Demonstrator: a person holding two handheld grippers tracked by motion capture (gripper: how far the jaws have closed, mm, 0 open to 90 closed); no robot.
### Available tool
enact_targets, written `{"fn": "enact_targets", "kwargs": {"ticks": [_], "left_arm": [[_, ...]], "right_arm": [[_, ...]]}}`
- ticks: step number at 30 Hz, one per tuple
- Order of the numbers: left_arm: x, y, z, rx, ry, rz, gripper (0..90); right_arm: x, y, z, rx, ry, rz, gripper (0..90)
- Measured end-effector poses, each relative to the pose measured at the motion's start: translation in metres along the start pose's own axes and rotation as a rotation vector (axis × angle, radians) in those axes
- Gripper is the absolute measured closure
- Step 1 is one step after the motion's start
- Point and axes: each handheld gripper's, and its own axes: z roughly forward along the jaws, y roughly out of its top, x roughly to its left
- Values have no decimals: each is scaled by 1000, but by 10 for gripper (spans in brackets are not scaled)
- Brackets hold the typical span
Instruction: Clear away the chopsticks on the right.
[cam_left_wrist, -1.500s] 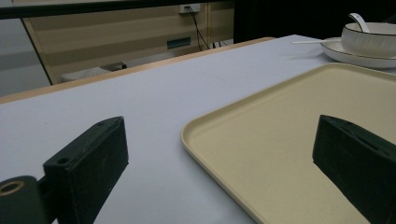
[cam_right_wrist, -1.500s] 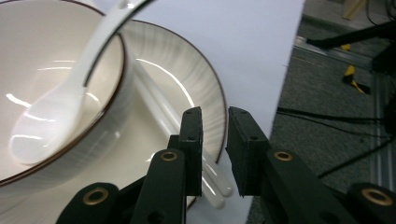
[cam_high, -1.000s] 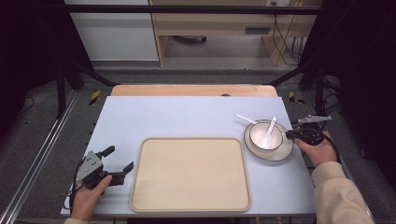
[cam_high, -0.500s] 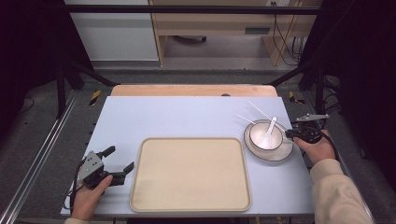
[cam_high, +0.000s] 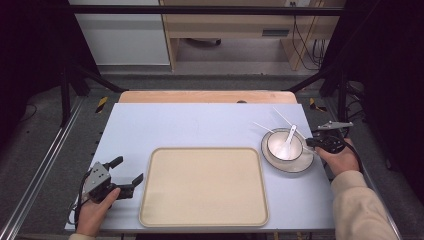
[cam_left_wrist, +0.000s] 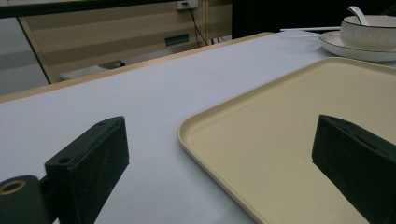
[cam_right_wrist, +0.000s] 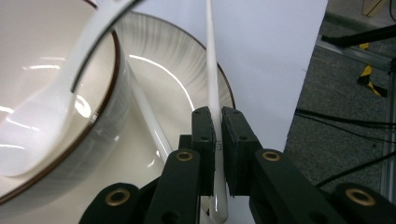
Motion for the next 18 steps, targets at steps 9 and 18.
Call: {"fn": "enact_targets", "kwargs": {"ticks": [9,18], "left_arm": [[0,0,-1,-1,3,2,36],[2,1,-2,-3,12,5,35]], "right_arm": [[8,7,-28,-78,-31,12,840],[40,20,-78,-212,-107,34,840]]}}
